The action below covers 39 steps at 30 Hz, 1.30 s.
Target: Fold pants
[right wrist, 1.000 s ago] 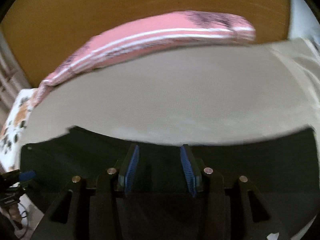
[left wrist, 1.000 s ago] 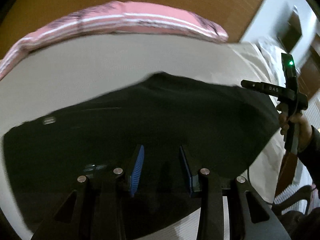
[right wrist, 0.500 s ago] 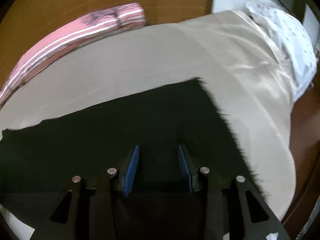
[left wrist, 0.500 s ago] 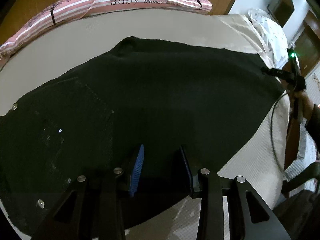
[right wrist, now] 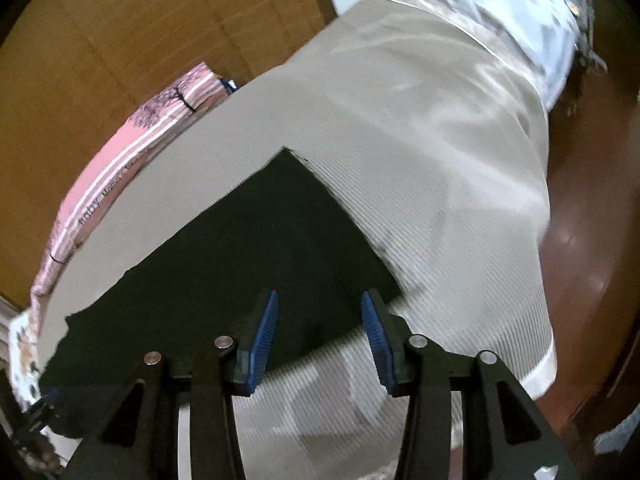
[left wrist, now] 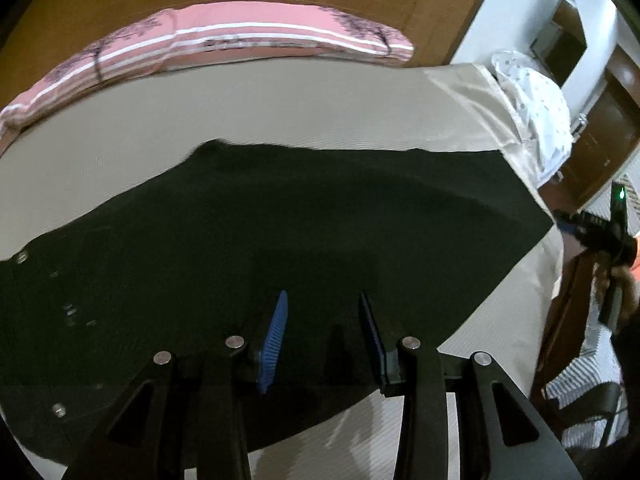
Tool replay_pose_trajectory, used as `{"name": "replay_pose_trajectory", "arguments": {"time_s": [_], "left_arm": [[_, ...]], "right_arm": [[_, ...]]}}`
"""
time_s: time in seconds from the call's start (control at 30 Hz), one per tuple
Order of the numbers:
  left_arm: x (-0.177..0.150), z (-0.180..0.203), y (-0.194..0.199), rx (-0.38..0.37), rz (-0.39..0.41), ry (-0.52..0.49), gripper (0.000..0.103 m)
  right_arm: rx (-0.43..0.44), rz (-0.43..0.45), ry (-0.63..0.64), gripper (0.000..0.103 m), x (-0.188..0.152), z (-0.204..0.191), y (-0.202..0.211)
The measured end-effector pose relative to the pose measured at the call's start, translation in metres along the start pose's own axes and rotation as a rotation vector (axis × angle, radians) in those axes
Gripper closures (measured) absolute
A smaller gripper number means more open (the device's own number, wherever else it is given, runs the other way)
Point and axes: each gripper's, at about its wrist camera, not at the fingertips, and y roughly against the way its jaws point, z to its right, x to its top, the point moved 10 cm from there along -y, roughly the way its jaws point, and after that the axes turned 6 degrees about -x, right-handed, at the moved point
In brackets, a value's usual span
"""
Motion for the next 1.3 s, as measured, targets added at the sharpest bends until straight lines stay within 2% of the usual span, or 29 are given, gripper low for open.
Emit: {"name": "replay_pose_trajectory", "arguments": {"time_s": [0.27, 0.43, 0.53, 0.6, 0.7, 0.83, 0.93, 1.1, 1.3], "left_arm": [[0.003, 0.042, -0.033, -0.047, -0.060, -0.033, 0.064], [-0.009, 0.048, -0.046, -0.037, -0.106, -0.031, 0.064], [-0.014, 0.044, -0.053, -0.026, -0.125, -0.021, 0.064], [-0.013, 0.045, -0.054, -0.026, -0.111, -0.020, 0.064], [-0.013, 0.043, -0.055, -0.028, -0.100, -0.018, 0.064], [-0.012, 0.039, -0.055, -0.043, -0.085, 0.000, 0.064], [-0.007, 0.033, -0.050, -0.093, -0.076, 0.086, 0.063], [0.003, 0.005, -0.019, -0.071, 0.007, 0.157, 0.063], [-0.002, -0.031, 0.020, -0.035, 0.075, 0.223, 0.060]], "right_arm": [[0.098, -0.055, -0.126, 0.061, -0.028, 0.022, -0.011], [0.128, -0.026, -0.160, 0.063, -0.016, 0.025, -0.027], [0.132, 0.001, -0.174, 0.072, -0.002, 0.025, -0.037], [0.138, 0.010, -0.191, 0.084, 0.006, 0.025, -0.044], [0.160, -0.003, -0.225, 0.092, 0.010, 0.024, -0.049], [0.200, -0.006, -0.257, 0.095, 0.014, 0.012, -0.038], [0.266, 0.004, -0.234, 0.096, 0.022, -0.020, -0.019], [0.367, -0.004, -0.107, 0.096, 0.021, -0.110, 0.004], [0.473, -0.074, 0.052, 0.096, -0.021, -0.226, 0.008]]}}
